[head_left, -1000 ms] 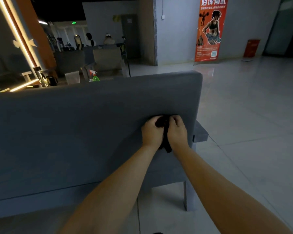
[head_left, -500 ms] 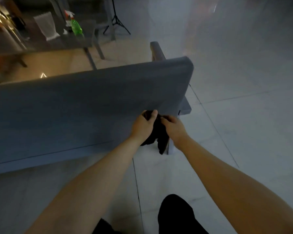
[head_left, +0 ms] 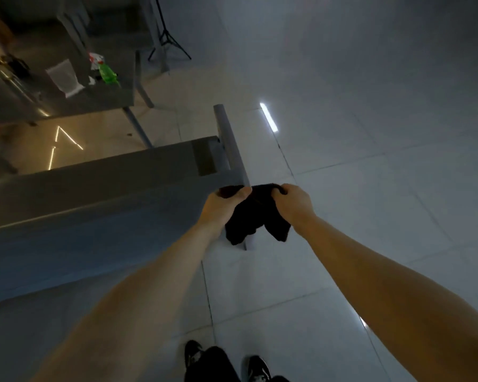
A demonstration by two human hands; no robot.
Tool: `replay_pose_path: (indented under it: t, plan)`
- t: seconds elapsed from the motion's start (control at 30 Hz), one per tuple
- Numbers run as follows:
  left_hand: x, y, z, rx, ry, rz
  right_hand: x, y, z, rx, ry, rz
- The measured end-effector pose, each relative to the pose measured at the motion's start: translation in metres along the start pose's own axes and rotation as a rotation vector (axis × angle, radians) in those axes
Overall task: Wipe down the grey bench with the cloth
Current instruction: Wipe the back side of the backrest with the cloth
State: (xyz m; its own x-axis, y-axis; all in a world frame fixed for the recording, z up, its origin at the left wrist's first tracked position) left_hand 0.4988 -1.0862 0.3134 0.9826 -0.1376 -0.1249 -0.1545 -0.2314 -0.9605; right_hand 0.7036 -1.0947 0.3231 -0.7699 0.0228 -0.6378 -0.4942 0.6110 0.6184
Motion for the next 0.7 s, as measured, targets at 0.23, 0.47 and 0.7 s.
replay_pose_path:
  t: [0.23,0.47,0.7]
  plan:
    - [0.017,-0.094,0.060,0.240,0.003,0.093,-0.069,0.067,0.052,-0.049,0.000,0.048]
    - [0.008,-0.134,0.191,0.272,0.019,0.145,-0.082,0.165,0.158,-0.137,-0.015,-0.009]
    - [-0.012,-0.180,0.329,0.394,0.132,0.420,-0.073,0.307,0.265,-0.312,0.009,-0.196]
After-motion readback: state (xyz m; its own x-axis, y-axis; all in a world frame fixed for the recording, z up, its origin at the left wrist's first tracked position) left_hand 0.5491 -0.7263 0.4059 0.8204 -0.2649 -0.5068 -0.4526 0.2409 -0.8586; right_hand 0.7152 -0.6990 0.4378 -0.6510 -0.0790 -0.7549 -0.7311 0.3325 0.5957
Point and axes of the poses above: each hand's wrist, its own z-axis towards the middle knuckle, its own x-axis out of the palm, y = z × x, the point moved 9 cm from there along z, towards the middle knuckle, and after that the axes turned 13 degrees about x, right-handed, at the moved point
